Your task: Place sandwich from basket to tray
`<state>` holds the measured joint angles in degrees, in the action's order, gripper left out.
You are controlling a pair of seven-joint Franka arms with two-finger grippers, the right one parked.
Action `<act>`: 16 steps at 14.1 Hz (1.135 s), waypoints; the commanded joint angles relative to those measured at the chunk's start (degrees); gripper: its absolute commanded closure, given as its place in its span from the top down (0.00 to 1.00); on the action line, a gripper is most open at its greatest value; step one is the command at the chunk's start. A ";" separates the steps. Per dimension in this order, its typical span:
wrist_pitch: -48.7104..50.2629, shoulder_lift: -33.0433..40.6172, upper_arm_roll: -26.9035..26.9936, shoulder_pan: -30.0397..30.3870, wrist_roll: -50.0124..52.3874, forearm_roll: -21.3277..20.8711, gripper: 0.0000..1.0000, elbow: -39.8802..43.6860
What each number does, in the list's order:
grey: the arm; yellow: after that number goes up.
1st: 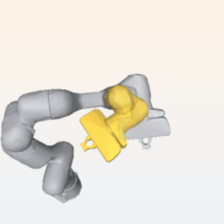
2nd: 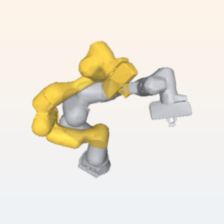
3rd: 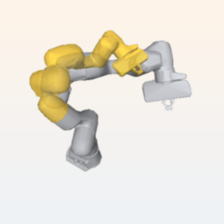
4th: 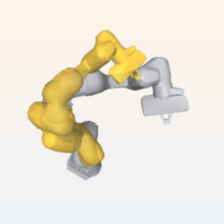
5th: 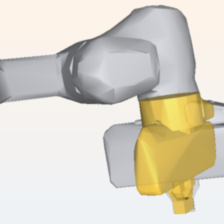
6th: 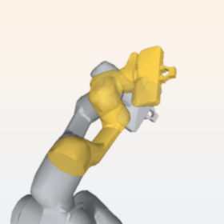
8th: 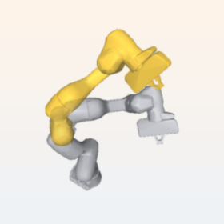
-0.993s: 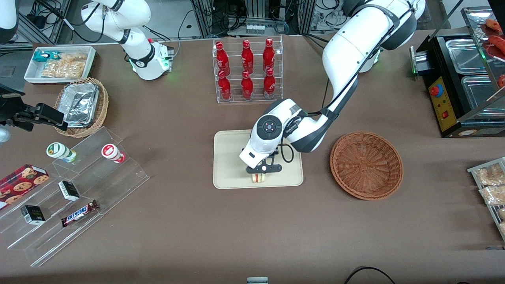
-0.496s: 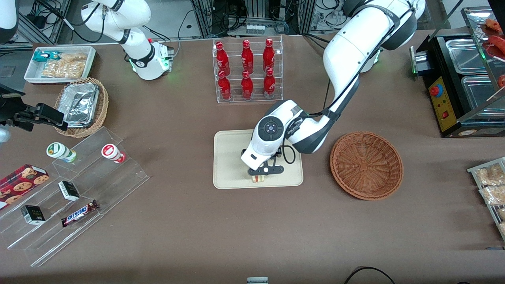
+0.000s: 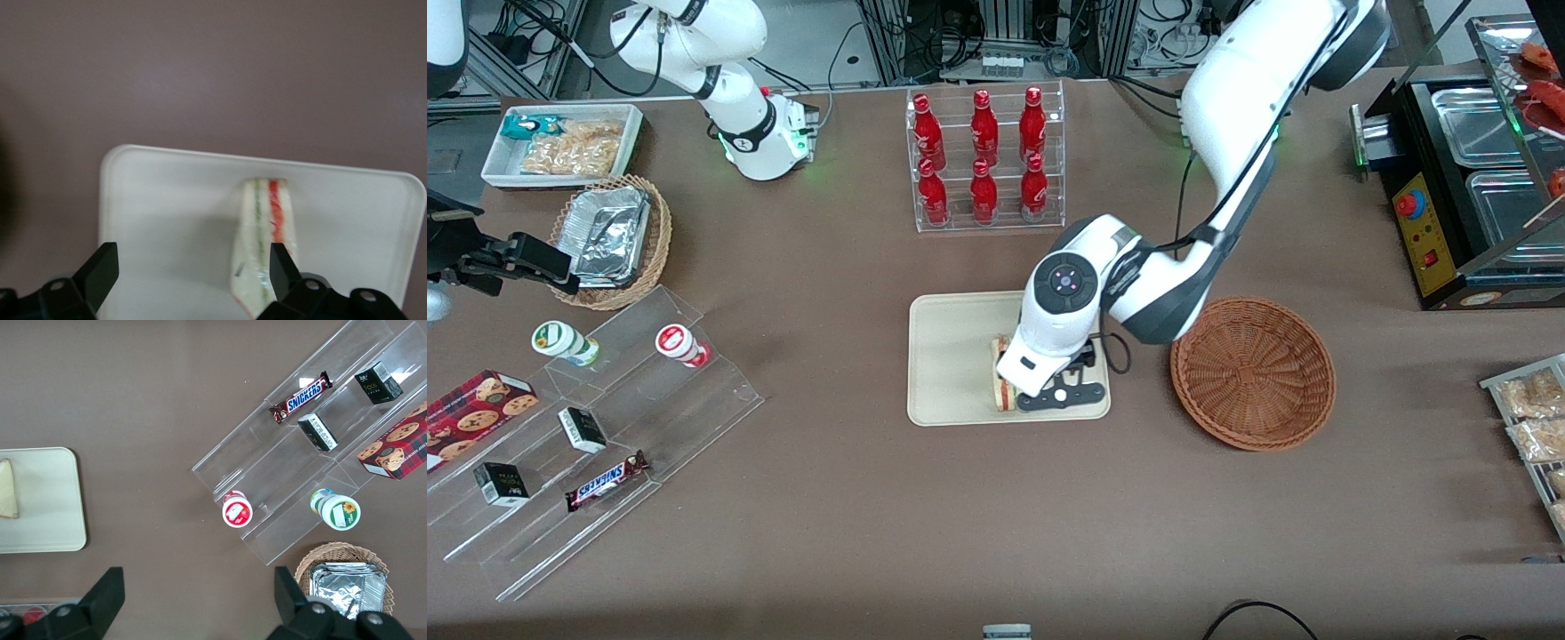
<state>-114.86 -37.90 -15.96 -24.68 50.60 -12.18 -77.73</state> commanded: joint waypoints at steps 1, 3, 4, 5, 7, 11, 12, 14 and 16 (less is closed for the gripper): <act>1.39 7.99 4.17 -0.19 0.38 -1.71 1.00 -6.70; 1.48 12.57 4.71 3.13 -4.34 -1.45 1.00 -11.89; 2.00 13.28 4.80 3.49 -5.59 -1.27 1.00 -12.78; 2.53 13.72 4.80 5.06 -5.69 -0.92 1.00 -12.62; 8.21 15.74 4.54 7.54 -6.56 -0.22 1.00 -11.66; 16.67 19.25 4.80 11.84 -14.55 5.22 1.00 -10.15; 19.82 20.66 4.71 12.89 -17.09 6.37 1.00 -10.07; 26.32 24.35 4.71 16.13 -22.28 7.78 1.00 -10.07; 31.17 27.51 4.45 20.97 -24.75 13.74 1.00 -9.63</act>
<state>-87.36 -14.50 -10.79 -8.01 29.13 -2.56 -86.56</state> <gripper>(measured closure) 0.000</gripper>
